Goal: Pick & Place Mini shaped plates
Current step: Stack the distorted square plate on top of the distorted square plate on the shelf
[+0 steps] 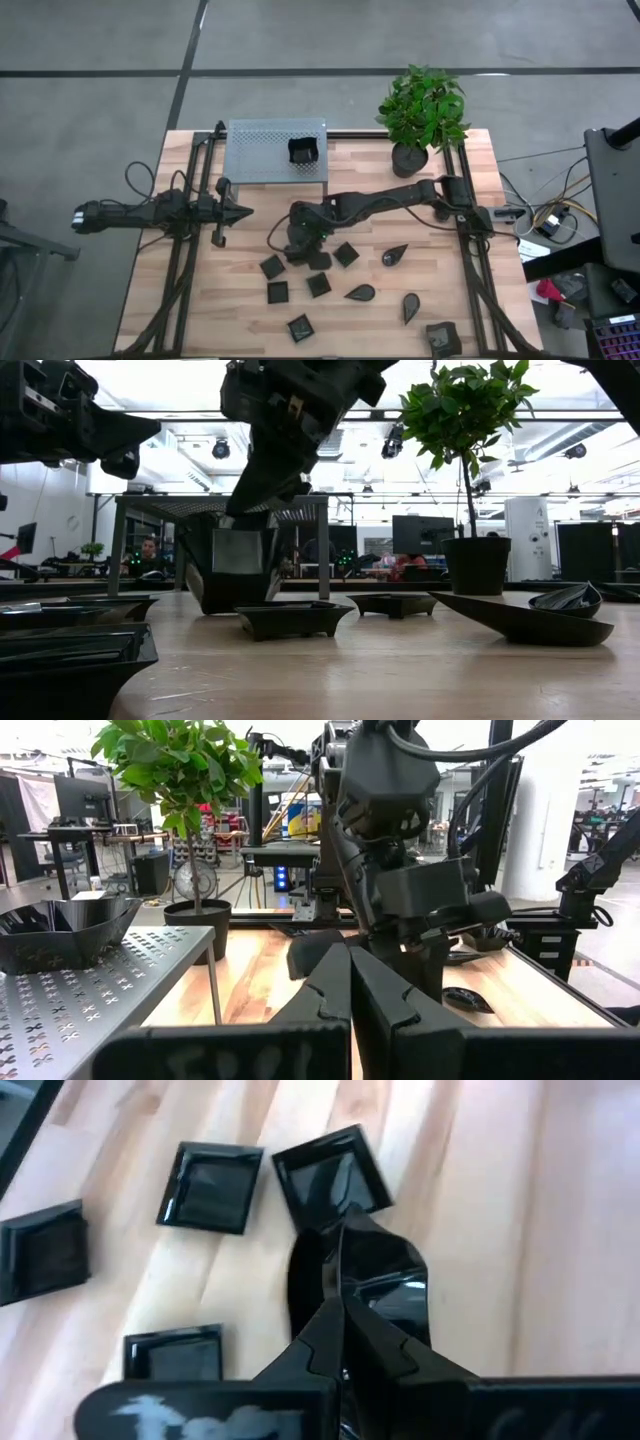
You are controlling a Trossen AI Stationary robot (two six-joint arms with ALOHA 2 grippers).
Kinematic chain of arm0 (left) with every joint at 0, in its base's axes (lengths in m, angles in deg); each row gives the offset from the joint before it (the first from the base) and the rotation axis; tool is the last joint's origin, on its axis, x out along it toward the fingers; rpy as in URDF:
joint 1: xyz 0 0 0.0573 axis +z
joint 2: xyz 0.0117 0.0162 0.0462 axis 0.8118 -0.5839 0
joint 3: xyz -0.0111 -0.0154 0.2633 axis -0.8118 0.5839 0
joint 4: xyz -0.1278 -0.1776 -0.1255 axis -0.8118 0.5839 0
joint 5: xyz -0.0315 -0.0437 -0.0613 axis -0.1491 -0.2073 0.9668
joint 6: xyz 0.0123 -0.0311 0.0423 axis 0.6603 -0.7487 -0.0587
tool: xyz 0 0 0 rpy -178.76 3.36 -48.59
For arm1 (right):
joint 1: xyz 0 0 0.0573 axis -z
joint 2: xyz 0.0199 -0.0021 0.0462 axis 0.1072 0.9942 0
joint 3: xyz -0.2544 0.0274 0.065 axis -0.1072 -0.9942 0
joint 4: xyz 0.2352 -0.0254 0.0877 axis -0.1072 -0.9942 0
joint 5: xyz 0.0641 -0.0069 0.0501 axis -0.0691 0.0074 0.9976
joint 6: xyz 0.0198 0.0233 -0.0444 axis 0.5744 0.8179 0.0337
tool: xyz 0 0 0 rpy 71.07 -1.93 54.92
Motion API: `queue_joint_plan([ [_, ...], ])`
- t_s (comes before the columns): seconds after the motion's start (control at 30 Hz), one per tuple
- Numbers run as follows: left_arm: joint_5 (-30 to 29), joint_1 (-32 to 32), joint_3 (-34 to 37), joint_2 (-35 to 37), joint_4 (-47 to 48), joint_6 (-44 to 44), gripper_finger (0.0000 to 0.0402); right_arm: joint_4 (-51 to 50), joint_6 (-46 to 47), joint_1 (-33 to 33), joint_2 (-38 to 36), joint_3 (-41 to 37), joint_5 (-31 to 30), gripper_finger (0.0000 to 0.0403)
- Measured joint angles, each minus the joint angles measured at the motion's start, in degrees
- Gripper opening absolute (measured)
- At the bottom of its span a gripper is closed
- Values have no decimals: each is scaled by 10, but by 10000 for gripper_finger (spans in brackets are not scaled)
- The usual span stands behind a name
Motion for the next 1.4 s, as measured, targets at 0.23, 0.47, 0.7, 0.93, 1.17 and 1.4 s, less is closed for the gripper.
queue_joint_plan([
  [0.23, 0, 0, 0, 0, 0, 0, 0, 2, -16, 2, -2, 14, -50, 8],
  [0.47, 0, 0, 0, 0, 0, 0, 0, 7, -39, 17, -2, 21, -115, 8],
  [0.7, 0, 0, 0, 0, 0, 0, 0, 5, -39, 34, 5, 7, -87, 8],
  [0.93, 0, 0, 0, 0, 0, 0, 0, 2, -40, 38, 3, 7, -64, 8],
  [1.17, 0, 0, 0, 0, 0, 0, 0, -12, -33, 38, 3, 7, -22, 11],
  [1.4, 0, 0, 0, 0, 0, 0, 0, -15, -52, 36, 19, 0, -23, 77],
])
